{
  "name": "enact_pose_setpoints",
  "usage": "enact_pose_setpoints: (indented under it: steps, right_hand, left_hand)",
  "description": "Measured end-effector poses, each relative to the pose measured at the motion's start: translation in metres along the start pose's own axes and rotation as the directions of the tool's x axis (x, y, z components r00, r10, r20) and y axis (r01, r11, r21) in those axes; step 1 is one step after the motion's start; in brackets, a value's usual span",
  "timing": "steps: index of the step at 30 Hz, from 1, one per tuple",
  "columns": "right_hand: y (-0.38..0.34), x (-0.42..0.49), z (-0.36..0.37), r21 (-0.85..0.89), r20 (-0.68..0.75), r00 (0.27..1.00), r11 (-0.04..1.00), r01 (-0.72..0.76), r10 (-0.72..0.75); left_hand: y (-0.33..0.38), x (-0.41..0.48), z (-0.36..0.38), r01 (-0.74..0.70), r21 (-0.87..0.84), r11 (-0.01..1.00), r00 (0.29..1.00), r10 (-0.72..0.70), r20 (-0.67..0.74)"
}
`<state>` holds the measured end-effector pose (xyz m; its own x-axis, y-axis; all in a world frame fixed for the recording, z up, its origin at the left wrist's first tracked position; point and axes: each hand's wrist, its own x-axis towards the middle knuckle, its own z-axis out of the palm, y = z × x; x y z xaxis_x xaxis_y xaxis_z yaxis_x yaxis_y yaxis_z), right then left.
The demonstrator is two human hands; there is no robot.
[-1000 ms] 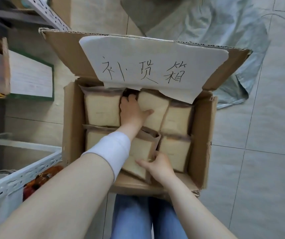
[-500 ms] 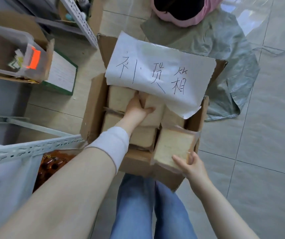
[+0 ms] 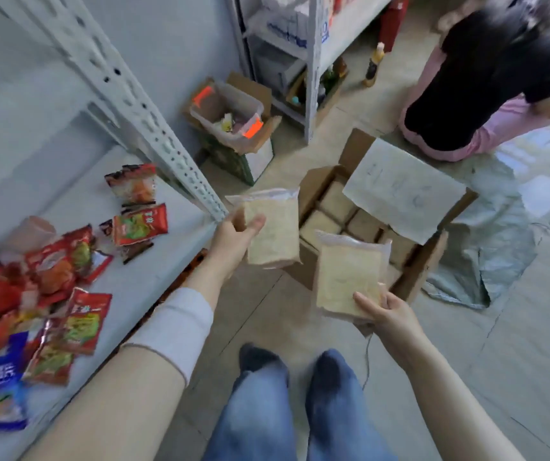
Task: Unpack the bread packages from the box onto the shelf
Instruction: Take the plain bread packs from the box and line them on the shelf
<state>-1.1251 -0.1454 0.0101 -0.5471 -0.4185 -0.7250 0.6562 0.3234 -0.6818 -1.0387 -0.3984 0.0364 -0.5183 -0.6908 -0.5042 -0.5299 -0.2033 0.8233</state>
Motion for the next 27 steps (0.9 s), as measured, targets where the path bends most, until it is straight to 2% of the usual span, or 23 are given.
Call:
enact_pose_setpoints:
  steps: [3,6,8,14,21,24,27]
  right_hand:
    - [-0.039,-0.043,0.068,-0.091,0.167,0.981,0.989,0.118,-0.102]
    - [-0.067,-0.08,0.147,-0.112,0.322,0.933,0.973,0.203,-0.157]
    - [-0.08,-0.097,0.205,-0.118,0.395,0.895,0.954,0.275,-0.209]
    - [-0.109,-0.125,0.38,-0.147,0.541,0.766,0.858,0.492,-0.346]
    - [-0.142,-0.108,0.552,-0.151,0.673,0.659,0.809,0.568,-0.336]
    - [-0.155,-0.082,0.625,-0.143,0.707,0.629,0.805,0.576,-0.325]
    - [-0.165,-0.054,0.703,-0.123,0.709,0.605,0.783,0.61,-0.361]
  left_hand:
    - [0.04,-0.043,-0.099,-0.173,-0.02,0.985,0.969,0.166,-0.183]
    - [0.061,-0.086,-0.208,-0.36,-0.053,0.932,0.875,0.317,-0.365]
    - [0.066,-0.108,-0.277,-0.439,-0.083,0.895,0.814,0.357,-0.458]
    - [0.061,-0.133,-0.433,-0.556,-0.117,0.823,0.682,0.371,-0.63]
    - [0.042,-0.091,-0.564,-0.561,-0.091,0.823,0.554,0.292,-0.78]
    - [0.037,-0.053,-0.615,-0.532,-0.066,0.844,0.521,0.265,-0.811]
    - [0.034,-0.011,-0.66,-0.539,-0.121,0.833,0.49,0.194,-0.85]
